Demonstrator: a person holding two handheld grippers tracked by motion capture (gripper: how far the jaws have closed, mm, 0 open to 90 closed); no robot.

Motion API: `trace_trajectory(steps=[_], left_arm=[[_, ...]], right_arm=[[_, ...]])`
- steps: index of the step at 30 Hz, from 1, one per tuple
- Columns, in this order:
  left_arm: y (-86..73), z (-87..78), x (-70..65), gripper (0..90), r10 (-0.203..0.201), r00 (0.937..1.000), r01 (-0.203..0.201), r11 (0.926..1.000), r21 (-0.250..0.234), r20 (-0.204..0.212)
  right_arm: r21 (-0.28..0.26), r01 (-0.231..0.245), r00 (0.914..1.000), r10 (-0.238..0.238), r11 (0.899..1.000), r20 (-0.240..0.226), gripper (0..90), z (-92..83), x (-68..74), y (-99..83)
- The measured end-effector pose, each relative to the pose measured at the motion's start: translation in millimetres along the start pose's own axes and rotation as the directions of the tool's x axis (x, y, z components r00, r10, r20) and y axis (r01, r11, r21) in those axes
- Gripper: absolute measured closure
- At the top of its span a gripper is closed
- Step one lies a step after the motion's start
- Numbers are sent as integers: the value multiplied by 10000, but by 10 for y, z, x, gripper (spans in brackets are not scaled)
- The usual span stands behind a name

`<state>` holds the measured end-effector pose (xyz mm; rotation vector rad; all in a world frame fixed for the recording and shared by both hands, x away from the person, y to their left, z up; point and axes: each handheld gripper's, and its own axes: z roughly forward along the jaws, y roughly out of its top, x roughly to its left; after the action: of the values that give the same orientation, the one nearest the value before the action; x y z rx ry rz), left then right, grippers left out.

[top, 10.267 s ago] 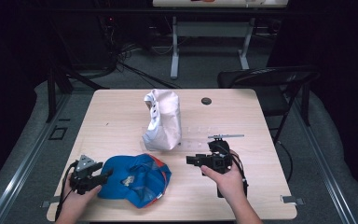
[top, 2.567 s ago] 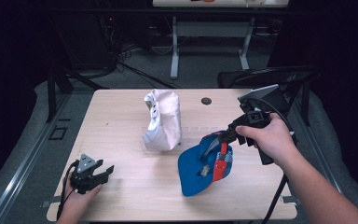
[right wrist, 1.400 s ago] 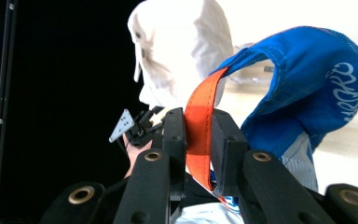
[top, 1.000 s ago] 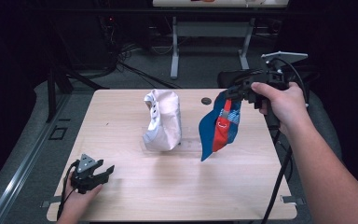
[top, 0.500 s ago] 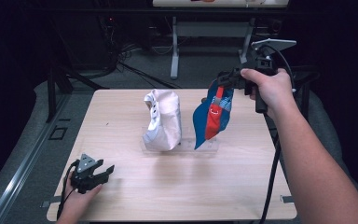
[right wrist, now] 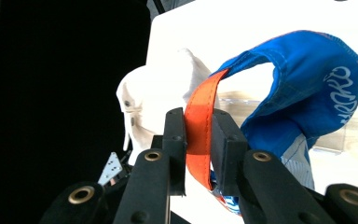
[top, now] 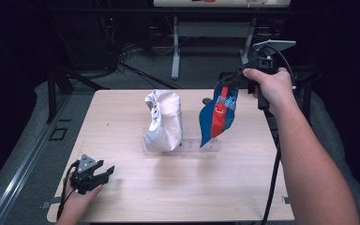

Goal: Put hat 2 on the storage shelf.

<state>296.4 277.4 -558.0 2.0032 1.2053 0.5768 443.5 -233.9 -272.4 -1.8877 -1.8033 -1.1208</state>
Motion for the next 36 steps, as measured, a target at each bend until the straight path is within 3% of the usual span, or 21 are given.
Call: trace_trajectory(steps=[11,18,26,36], left_arm=[[-1,-5,9,471,-19,10000,19,10000,-26,-32],[-1,-9,11,471,-15,10000,15,10000,-41,-30],[1,-6,9,471,46,10000,-46,10000,3,-14],[1,-8,10,471,-13,10000,13,10000,-55,-34]], right_arm=[[-53,24,9998,-25,10000,-201,776,175,-25,-2],[291,101,9999,-101,9995,-20,775,273,-35,-47],[609,39,9997,-54,9981,250,774,414,-157,-101],[704,119,9990,-149,9975,416,773,480,-193,-150]])
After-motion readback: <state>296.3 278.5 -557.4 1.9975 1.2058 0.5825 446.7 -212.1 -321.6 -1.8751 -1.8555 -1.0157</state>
